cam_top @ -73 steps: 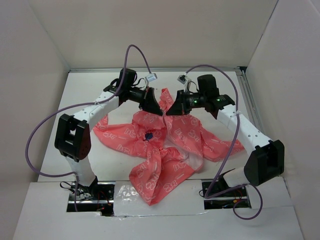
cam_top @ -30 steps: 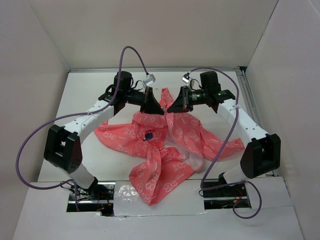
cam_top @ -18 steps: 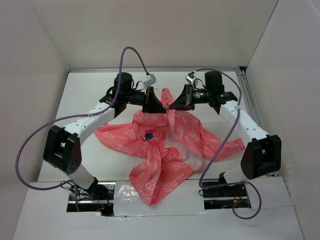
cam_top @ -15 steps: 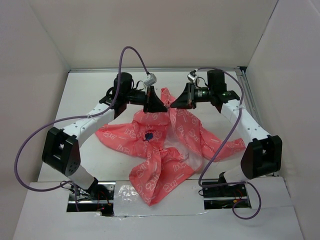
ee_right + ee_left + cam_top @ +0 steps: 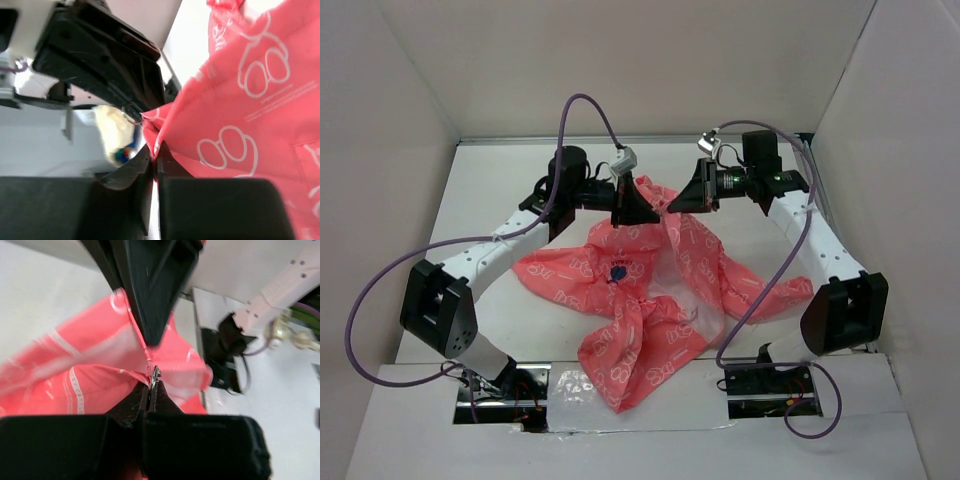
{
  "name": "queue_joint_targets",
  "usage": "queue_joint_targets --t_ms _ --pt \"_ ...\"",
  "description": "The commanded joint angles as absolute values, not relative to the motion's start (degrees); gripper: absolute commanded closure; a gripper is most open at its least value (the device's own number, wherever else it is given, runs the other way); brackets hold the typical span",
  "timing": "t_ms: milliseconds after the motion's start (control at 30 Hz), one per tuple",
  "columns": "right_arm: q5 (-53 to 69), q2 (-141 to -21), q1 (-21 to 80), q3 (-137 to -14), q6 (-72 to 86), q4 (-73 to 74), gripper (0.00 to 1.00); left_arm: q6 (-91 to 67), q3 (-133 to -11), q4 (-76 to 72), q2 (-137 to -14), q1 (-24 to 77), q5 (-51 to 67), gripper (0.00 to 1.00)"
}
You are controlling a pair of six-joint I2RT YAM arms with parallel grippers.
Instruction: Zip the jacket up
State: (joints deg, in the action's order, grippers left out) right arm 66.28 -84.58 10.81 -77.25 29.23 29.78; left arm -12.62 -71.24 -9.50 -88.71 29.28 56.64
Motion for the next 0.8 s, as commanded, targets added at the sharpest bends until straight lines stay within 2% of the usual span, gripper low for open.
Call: queue_joint_targets --t_ms 0,167,200,300,367,400,500,633,767 --pt "65.5 -81.6 9.4 -83.4 16.0 31.6 0.85 -15.8 -70.5 -5.4 -88.5 28.2 65.3 1.0" --pt "62.8 -78.0 9.6 -79.7 14.0 29.2 0.72 -16.0 -74.5 -5.2 -90.8 27.1 68.4 1.0" --pt "62.8 -78.0 9.7 -79.8 14.1 28.9 0.66 -16.0 -74.9 -5.1 -91.4 27.1 68.8 1.0" --pt "66.3 -79.9 10.5 -80.9 13.1 29.8 0.58 -16.7 -75.1 -5.3 -91.8 27.1 70.2 1.0" --pt "67.5 -81.4 11.0 -82.7 9.2 33.2 0.51 -17.0 -75.0 -5.9 -91.8 27.1 70.3 1.0" --pt "67.2 -81.8 12.0 -84.1 6.8 37.1 0.4 -16.6 -75.0 -5.9 -91.9 27.1 70.6 1.0" --pt "58.4 -82.2 14.9 -84.1 2.6 38.9 0.32 -15.7 -76.5 -4.8 -92.5 27.0 71.7 1.0" --pt "51.3 -81.4 15.7 -79.8 4.7 34.5 0.31 -15.3 -77.4 -3.7 -93.3 27.0 73.9 1.0" --pt "55.5 -83.5 15.6 -78.6 4.0 34.1 0.36 -14.6 -78.2 -2.3 -93.6 26.8 74.5 1.0"
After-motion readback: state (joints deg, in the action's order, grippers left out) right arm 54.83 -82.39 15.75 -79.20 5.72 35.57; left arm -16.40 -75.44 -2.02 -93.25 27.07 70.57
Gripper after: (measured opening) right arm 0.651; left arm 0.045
